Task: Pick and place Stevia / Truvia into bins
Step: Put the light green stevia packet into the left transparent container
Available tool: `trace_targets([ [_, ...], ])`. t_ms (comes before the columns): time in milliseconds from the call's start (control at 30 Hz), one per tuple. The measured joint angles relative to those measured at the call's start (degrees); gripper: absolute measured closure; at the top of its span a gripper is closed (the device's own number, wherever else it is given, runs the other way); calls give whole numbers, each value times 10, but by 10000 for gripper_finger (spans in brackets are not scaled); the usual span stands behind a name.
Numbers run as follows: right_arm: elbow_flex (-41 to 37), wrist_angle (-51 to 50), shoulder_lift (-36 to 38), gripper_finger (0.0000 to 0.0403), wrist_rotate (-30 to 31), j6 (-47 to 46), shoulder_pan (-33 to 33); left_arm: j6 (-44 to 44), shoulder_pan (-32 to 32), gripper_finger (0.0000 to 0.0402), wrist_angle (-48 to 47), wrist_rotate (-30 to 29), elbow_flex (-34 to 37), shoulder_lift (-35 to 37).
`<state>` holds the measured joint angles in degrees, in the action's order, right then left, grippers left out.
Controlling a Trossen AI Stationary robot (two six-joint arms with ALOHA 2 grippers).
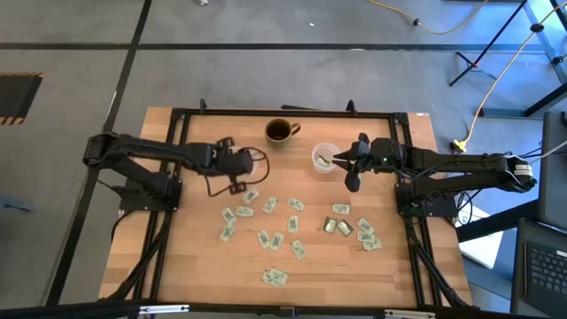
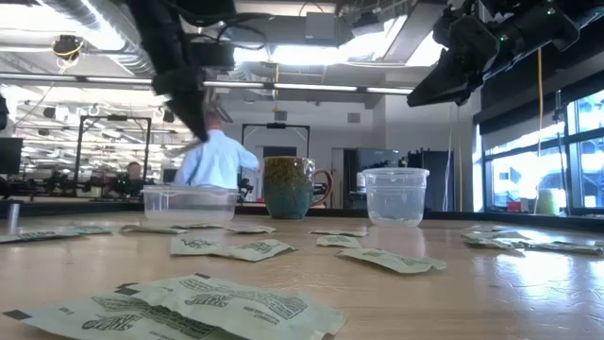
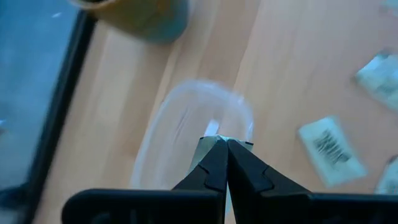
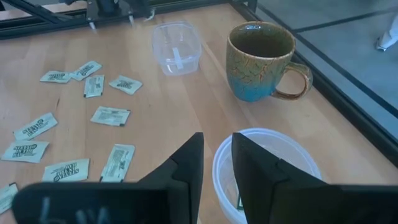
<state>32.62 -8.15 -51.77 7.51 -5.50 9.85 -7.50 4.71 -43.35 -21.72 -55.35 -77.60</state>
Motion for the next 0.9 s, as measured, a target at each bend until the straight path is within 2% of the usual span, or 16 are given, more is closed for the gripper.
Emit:
trace_targets([
  [133,0,-1,0,315,0,1,0,52,44,398,34,64,0,-15],
  [300,0,-5,0,315,0,2,0,116,92,398,33,111,0,-47],
  [467,0,-6,0,315,0,11,0,143,133,398,38,152,0,-75],
  [900,0,-6,0,315,0,14,0,171,180,398,47,156,0,-145],
])
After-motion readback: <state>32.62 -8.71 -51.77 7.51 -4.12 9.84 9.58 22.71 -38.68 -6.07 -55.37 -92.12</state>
